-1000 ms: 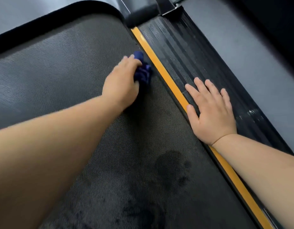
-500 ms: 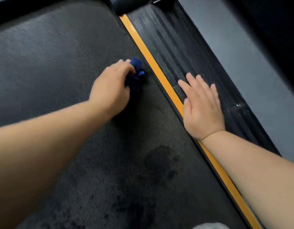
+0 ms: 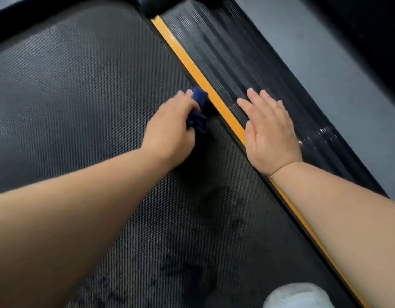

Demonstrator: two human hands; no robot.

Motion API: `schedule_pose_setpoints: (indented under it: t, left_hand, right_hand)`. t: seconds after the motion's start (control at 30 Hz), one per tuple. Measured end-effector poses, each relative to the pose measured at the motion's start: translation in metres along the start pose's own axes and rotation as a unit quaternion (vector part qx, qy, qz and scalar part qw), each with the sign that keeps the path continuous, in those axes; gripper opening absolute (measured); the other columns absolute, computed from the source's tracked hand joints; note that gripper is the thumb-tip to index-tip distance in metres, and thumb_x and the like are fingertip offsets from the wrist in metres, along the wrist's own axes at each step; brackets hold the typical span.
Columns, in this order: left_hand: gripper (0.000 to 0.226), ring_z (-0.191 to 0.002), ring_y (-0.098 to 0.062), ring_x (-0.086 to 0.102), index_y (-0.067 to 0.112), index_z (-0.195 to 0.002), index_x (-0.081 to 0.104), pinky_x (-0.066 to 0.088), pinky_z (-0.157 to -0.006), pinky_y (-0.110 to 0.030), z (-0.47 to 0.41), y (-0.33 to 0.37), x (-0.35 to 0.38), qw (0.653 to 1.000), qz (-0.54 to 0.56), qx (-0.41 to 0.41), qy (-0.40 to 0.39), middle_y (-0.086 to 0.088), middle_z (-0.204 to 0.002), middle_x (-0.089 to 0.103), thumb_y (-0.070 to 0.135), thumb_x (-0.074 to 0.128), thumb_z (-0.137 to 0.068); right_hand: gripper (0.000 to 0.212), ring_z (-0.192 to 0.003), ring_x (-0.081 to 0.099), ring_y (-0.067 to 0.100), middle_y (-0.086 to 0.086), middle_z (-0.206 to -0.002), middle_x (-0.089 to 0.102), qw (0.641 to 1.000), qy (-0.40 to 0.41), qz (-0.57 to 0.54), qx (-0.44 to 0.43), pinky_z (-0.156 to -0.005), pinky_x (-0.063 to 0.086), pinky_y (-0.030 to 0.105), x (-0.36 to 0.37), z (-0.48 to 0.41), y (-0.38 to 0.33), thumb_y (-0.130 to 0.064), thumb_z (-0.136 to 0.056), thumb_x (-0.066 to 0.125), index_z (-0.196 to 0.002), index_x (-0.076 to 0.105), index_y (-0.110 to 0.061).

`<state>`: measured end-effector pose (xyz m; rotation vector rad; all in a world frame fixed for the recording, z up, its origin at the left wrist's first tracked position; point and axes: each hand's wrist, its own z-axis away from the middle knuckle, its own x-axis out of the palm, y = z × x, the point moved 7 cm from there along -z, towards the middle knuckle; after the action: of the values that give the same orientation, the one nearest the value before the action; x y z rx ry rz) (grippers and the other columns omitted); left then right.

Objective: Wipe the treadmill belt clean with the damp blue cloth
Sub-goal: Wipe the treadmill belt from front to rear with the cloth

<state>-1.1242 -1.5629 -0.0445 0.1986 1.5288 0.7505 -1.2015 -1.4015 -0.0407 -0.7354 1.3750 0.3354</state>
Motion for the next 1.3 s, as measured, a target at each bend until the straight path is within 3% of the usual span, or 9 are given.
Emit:
schedule_pose_setpoints:
  t: [0.17, 0.3, 0.37, 0.53, 0.73, 0.97, 1.07, 1.13, 1.3]
  left_hand:
    - [0.043, -0.138, -0.022, 0.036, 0.014, -0.113, 0.063, 0.020, -0.115, -0.029, 0.062, 0.028, 0.035, 0.976, 0.006, 0.166, -0.144, -0.004, -0.145, 0.044, 0.001, 0.048, -0.075]
    - [0.056, -0.144, -0.018, 0.019, 0.020, -0.128, 0.048, 0.008, -0.116, -0.031, 0.050, 0.003, 0.015, 0.991, -0.006, 0.052, -0.123, 0.001, -0.157, 0.021, -0.005, 0.040, -0.079]
    - [0.059, -0.146, -0.016, 0.003, 0.024, -0.133, 0.038, 0.002, -0.118, -0.036, 0.052, 0.005, 0.021, 0.982, -0.019, 0.027, -0.185, 0.006, -0.160, 0.005, -0.006, 0.039, -0.083]
    - [0.059, -0.147, -0.022, -0.004, 0.035, -0.129, 0.030, 0.009, -0.118, -0.044, 0.045, 0.005, 0.027, 0.972, -0.050, -0.003, -0.230, 0.013, -0.159, -0.007, -0.005, 0.036, -0.086]
    - [0.059, -0.147, -0.014, 0.001, 0.029, -0.126, 0.035, 0.007, -0.118, -0.039, 0.042, 0.010, 0.033, 0.979, -0.091, -0.015, -0.180, 0.010, -0.159, -0.001, -0.013, 0.039, -0.084]
    - [0.066, -0.135, -0.015, 0.036, 0.035, -0.141, 0.025, 0.043, -0.097, -0.038, 0.066, 0.038, 0.035, 0.991, -0.064, -0.114, -0.028, 0.008, -0.149, 0.030, 0.002, 0.045, -0.087]
    - [0.061, -0.134, -0.018, 0.038, 0.029, -0.142, 0.031, 0.044, -0.098, -0.042, 0.067, 0.041, 0.039, 0.993, -0.100, -0.030, -0.053, 0.003, -0.148, 0.033, 0.006, 0.045, -0.087]
    - [0.051, -0.120, -0.025, 0.050, 0.027, -0.132, 0.044, 0.048, -0.090, -0.043, 0.049, 0.025, 0.023, 0.991, -0.134, 0.019, -0.010, -0.002, -0.129, 0.049, 0.013, 0.042, -0.084]
    - [0.047, -0.118, -0.025, 0.049, 0.023, -0.125, 0.057, 0.044, -0.093, -0.037, 0.030, 0.026, 0.024, 0.985, -0.042, -0.100, 0.138, -0.001, -0.123, 0.059, 0.008, 0.047, -0.082]
  right_hand:
    - [0.048, -0.146, 0.013, 0.019, -0.002, -0.158, 0.021, 0.999, -0.020, 0.033, 0.006, -0.119, 0.006, 0.040, 0.005, 0.016, -0.001, -0.023, -0.100, 0.026, -0.147, 0.029, -0.024]
    - [0.048, -0.146, 0.014, 0.019, -0.003, -0.158, 0.021, 0.998, -0.019, 0.054, 0.002, -0.118, 0.008, 0.040, 0.004, 0.018, -0.001, -0.027, -0.099, 0.027, -0.148, 0.028, -0.026]
    - [0.049, -0.146, 0.015, 0.020, -0.003, -0.157, 0.021, 0.999, -0.017, 0.051, 0.000, -0.118, 0.009, 0.041, 0.005, 0.019, -0.002, -0.027, -0.099, 0.028, -0.147, 0.029, -0.026]
    - [0.049, -0.146, 0.015, 0.021, -0.003, -0.158, 0.021, 0.998, -0.017, 0.053, -0.011, -0.117, 0.010, 0.043, 0.005, 0.018, 0.001, -0.029, -0.098, 0.028, -0.147, 0.028, -0.026]
    - [0.049, -0.145, 0.016, 0.020, -0.003, -0.157, 0.023, 0.999, 0.012, 0.037, -0.020, -0.116, 0.012, 0.043, 0.005, 0.017, 0.001, -0.029, -0.097, 0.031, -0.146, 0.031, -0.026]
    - [0.049, -0.146, 0.011, 0.017, -0.005, -0.158, 0.019, 0.999, 0.000, 0.028, -0.034, -0.117, 0.008, 0.043, 0.005, 0.019, 0.003, -0.028, -0.098, 0.029, -0.147, 0.029, -0.026]
    - [0.049, -0.147, 0.009, 0.016, -0.006, -0.158, 0.017, 0.999, 0.000, 0.018, -0.034, -0.118, 0.005, 0.041, 0.003, 0.017, 0.002, -0.029, -0.099, 0.028, -0.147, 0.028, -0.027]
    - [0.048, -0.147, 0.008, 0.014, -0.007, -0.158, 0.017, 0.999, -0.003, 0.004, -0.036, -0.119, 0.003, 0.039, 0.003, 0.018, 0.002, -0.028, -0.099, 0.029, -0.147, 0.027, -0.028]
    - [0.047, -0.147, 0.006, 0.013, -0.007, -0.158, 0.017, 0.995, -0.046, -0.068, -0.058, -0.120, 0.000, 0.037, -0.002, 0.014, 0.004, -0.020, -0.100, 0.032, -0.146, 0.031, -0.025]
